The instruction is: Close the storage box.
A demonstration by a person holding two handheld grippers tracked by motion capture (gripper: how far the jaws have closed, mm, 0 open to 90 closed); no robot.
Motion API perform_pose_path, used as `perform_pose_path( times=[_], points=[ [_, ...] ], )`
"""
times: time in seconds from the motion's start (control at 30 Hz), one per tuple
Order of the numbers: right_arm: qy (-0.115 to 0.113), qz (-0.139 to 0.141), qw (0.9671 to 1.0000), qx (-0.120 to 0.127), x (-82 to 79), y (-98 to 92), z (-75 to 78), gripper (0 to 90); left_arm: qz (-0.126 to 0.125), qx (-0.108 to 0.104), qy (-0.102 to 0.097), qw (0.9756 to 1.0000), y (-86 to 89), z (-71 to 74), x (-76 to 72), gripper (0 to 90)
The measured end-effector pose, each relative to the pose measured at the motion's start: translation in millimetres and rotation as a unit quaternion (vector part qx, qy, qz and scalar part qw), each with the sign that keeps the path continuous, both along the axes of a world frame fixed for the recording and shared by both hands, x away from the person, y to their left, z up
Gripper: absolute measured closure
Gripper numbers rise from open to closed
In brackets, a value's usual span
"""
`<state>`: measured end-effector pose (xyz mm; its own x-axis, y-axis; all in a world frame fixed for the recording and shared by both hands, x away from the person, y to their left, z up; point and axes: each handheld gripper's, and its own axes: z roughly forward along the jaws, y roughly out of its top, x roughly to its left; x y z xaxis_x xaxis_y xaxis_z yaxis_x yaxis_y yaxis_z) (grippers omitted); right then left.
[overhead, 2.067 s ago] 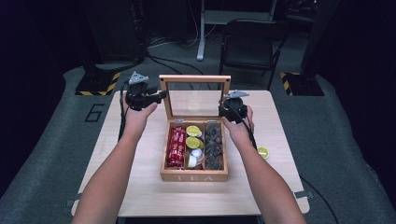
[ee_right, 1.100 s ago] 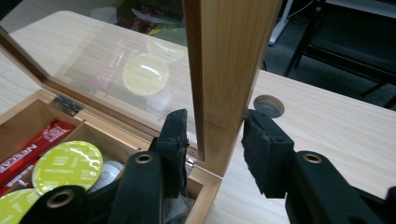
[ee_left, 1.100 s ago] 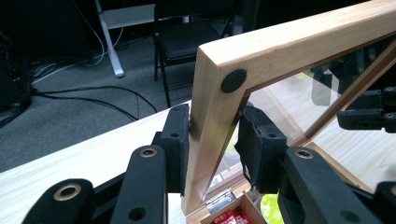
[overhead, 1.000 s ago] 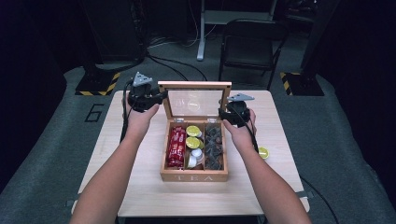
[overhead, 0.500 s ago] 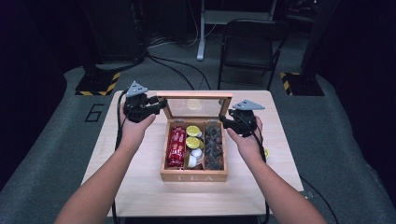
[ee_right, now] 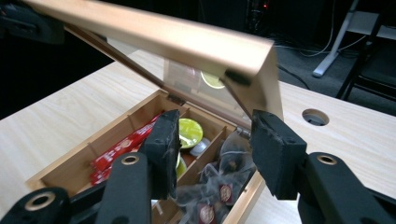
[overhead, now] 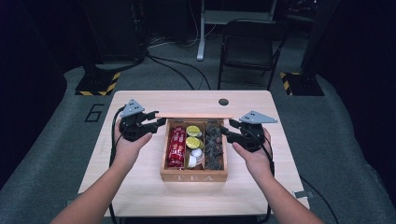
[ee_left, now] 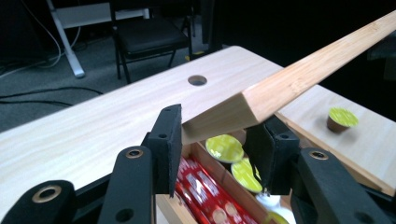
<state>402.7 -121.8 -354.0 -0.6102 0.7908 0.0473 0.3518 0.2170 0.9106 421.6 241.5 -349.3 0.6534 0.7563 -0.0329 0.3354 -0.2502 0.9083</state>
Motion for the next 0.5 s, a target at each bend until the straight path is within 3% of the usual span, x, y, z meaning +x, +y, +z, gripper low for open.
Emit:
perform_pose_path(
  times=[0.1, 0.17, 0.37, 0.5],
  points=[
    [0.001, 0.009, 0.9999, -0.01, -9.0, -1.4, -3.8, 52.3, -0.01, -0.005, 0.006, 0.9999, 2.9, -6.5, -8.1, 55.8],
    [-0.002, 0.013, 0.9997, -0.018, -15.7, -1.9, -7.7, 52.4, -0.014, 0.003, 0.003, 0.9999, 3.3, -11.0, -14.6, 55.8],
    [-0.005, 0.027, 0.9995, -0.013, -34.5, -4.5, -21.8, 52.4, -0.02, 0.017, 0.006, 0.9996, 3.5, -25.1, -29.6, 55.4],
    [-0.004, 0.026, 0.9995, -0.018, -43.7, -4.7, -31.0, 52.5, -0.023, 0.013, 0.013, 0.9996, 4.9, -35.9, -38.2, 55.0]
  ],
)
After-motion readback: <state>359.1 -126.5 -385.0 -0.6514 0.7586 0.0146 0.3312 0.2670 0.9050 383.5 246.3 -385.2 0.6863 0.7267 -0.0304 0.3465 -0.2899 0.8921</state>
